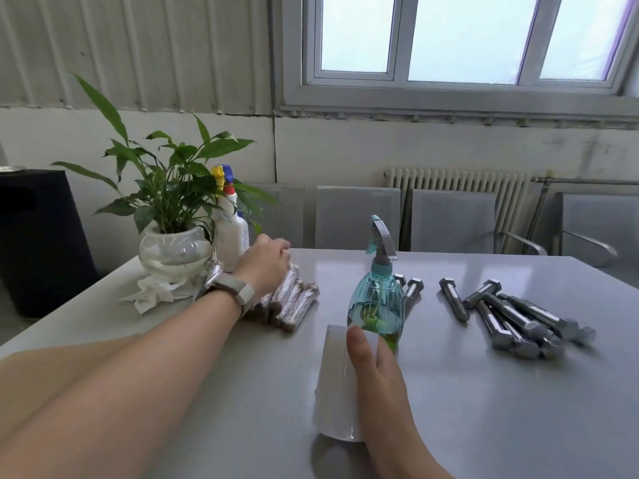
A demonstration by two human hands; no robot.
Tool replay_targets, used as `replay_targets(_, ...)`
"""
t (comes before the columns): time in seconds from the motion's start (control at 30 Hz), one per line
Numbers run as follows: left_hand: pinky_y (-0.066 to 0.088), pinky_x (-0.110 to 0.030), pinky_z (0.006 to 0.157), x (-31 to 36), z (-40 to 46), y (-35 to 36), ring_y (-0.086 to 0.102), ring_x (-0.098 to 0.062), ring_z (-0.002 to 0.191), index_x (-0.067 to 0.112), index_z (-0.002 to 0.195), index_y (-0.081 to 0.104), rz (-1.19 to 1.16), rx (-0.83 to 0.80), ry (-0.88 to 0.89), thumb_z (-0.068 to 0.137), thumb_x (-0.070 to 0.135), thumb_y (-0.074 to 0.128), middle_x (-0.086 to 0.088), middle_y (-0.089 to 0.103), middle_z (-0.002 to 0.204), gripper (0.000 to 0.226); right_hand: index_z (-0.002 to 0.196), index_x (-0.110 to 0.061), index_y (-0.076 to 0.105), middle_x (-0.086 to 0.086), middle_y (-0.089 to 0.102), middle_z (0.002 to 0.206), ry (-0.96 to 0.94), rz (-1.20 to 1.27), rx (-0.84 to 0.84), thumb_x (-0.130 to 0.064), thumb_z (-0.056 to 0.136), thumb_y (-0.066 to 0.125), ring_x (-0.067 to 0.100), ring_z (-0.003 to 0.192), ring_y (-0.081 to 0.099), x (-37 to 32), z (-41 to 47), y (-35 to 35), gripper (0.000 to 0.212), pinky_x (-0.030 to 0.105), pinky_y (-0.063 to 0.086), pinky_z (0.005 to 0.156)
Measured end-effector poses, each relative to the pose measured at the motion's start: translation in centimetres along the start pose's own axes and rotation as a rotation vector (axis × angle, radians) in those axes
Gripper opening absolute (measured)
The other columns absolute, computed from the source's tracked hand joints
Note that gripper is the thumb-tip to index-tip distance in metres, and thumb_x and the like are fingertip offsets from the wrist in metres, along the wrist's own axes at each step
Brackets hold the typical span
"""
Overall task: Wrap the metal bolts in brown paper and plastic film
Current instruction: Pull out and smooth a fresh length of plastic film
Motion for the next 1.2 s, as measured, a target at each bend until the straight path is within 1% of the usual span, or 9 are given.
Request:
replay_targets(0.1,0.041,-0.026,0.060,0.5,-4.0,-3.2,0.051,-0.014,0.068,0.020,0.095,0.067,-0.412,0.223,-0.019,0.101,0.020,0.046,0.000,0.060,0.082,0.022,0.085,-0.040,0.065,0.005,0.072,0.090,0.003,0.032,0.008,-0.075,0.064,0.060,0.032,0.088,0.070,-0.4,-0.3,0.0,0.041,0.057,0.057,0.079)
replay_targets(0.2,0.040,-0.024,0.054,1.9,-10.1,-2.6,0.052,-0.011,0.056,0.019,0.080,0.067,-0.554,0.155,-0.017,0.097,0.022,0.054,0.004,0.061,0.065,0.021,0.085,-0.037,0.066,0.012,0.070,0.094,0.022,0.068,0.019,-0.077,0.058,0.062,0.039,0.091,0.069,-0.9,-0.8,0.2,0.048,0.063,0.055,0.077)
replay_targets(0.3,0.039,-0.013,0.052,2.9,-15.6,-0.3,0.060,0.000,0.058,0.022,0.080,0.071,-0.599,0.009,-0.016,0.094,0.021,0.060,0.010,0.068,0.070,0.018,0.091,-0.038,0.068,0.016,0.069,0.098,0.012,0.101,0.031,-0.077,0.060,0.063,0.042,0.095,0.067,-1.4,-0.8,-0.1,0.050,0.065,0.053,0.081)
replay_targets(0.4,0.042,-0.007,0.064,3.1,-18.0,0.3,0.065,-0.001,0.075,0.026,0.090,0.074,-0.597,0.026,0.010,0.093,0.020,0.062,0.014,0.067,0.089,0.014,0.097,-0.035,0.067,0.017,0.068,0.100,0.022,0.090,-0.005,-0.077,0.060,0.065,0.043,0.095,0.066,-1.3,-0.9,-0.1,0.056,0.061,0.056,0.081)
replay_targets(0.63,0.037,-0.006,0.064,4.1,-19.2,0.2,0.062,-0.001,0.080,0.026,0.089,0.078,-0.507,0.032,0.154,0.090,0.016,0.063,0.019,0.064,0.097,0.018,0.101,-0.037,0.063,-0.005,0.071,0.097,-0.092,-0.057,-0.052,-0.079,0.061,0.065,0.013,0.088,0.071,-1.7,-1.3,0.5,0.058,0.025,0.056,0.067)
replay_targets(0.87,0.051,-0.027,0.074,3.3,-19.3,1.3,0.063,0.000,0.079,0.030,0.085,0.076,-0.429,-0.090,0.141,0.080,0.035,0.060,0.023,0.064,0.097,0.017,0.096,-0.038,0.064,-0.001,0.070,0.096,-0.080,-0.009,-0.017,-0.077,0.061,0.068,0.019,0.090,0.070,-1.1,-0.9,0.0,0.052,0.036,0.059,0.072)
replay_targets(0.97,0.051,-0.024,0.080,3.1,-19.0,1.8,0.062,0.003,0.081,0.030,0.098,0.076,-0.399,-0.122,0.135,0.085,0.029,0.062,0.022,0.063,0.103,0.019,0.099,-0.032,0.065,0.005,0.069,0.099,-0.047,0.039,-0.023,-0.073,0.063,0.069,0.023,0.092,0.069,-0.9,-0.7,-0.2,0.055,0.043,0.058,0.078)
replay_targets(1.1,0.042,-0.012,0.068,2.8,-18.8,1.6,0.062,-0.002,0.077,0.030,0.084,0.078,-0.449,-0.132,0.162,0.084,0.017,0.064,0.018,0.067,0.094,0.019,0.100,-0.028,0.065,0.003,0.069,0.092,-0.031,0.053,-0.055,-0.073,0.061,0.070,0.019,0.085,0.069,-0.8,-0.8,0.0,0.060,0.034,0.055,0.069)
replay_targets(1.2,0.045,-0.018,0.067,2.9,-19.0,1.5,0.063,-0.002,0.075,0.031,0.078,0.076,-0.435,-0.116,0.193,0.083,0.019,0.067,0.019,0.067,0.089,0.015,0.101,-0.030,0.065,0.005,0.069,0.094,-0.036,0.037,-0.075,-0.076,0.059,0.070,0.020,0.085,0.068,-0.8,-0.8,0.2,0.063,0.034,0.055,0.070)
Point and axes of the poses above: each hand's wrist, its own z-axis towards the middle knuckle, its own y-axis out of the palm, x = y × z, the point moved 6 cm from there along z, towards the middle knuckle
